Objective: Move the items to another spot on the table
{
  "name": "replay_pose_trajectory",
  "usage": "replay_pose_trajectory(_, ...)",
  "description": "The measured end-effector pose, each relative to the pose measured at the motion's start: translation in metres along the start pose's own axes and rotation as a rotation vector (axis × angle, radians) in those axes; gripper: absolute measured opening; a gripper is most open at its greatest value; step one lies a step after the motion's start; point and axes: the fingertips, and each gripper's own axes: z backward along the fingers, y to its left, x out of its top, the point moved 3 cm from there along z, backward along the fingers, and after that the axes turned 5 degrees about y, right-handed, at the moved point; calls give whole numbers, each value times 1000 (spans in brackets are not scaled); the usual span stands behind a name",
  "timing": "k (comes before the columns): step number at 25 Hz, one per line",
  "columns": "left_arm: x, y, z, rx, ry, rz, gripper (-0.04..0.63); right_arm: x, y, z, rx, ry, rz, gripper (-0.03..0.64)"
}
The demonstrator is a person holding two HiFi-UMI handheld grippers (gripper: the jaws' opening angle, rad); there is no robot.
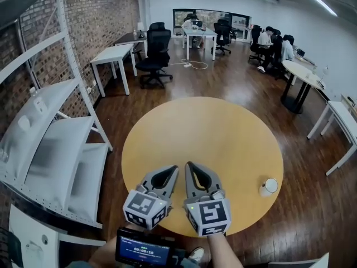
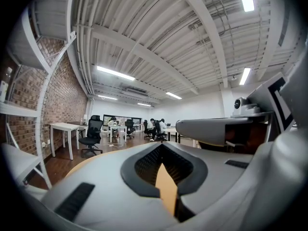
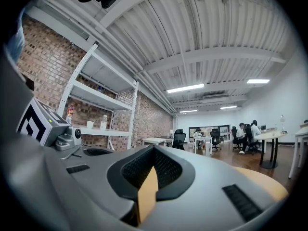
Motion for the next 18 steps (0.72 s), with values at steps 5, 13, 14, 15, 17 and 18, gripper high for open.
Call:
replay_pose_trajectory(5,2,1,-2,-6,2,-5,5,1,-1,0,-10,4,-6,0)
replay_pose_trajectory(13,-1,0,-8,-19,8,0,5,-3,-8,1,-30,8,7,0)
replay_pose_trajectory(14,-1,-1,-9,-20,8,0,5,-3,-9,1,-33,7,7,0)
replay_pose_trajectory(15,-1,-1,-10,-22,8,1,5,-3,-9,1,-35,7,6,0)
replay_pose_trajectory(17,-1,-2,-11,-24,8,1,5,-3,-10,2,-37,6,6,0)
replay_pose_trajectory(18,-1,-2,-11,-26,8,0,5,-3,-11,2,-39,6,6,0)
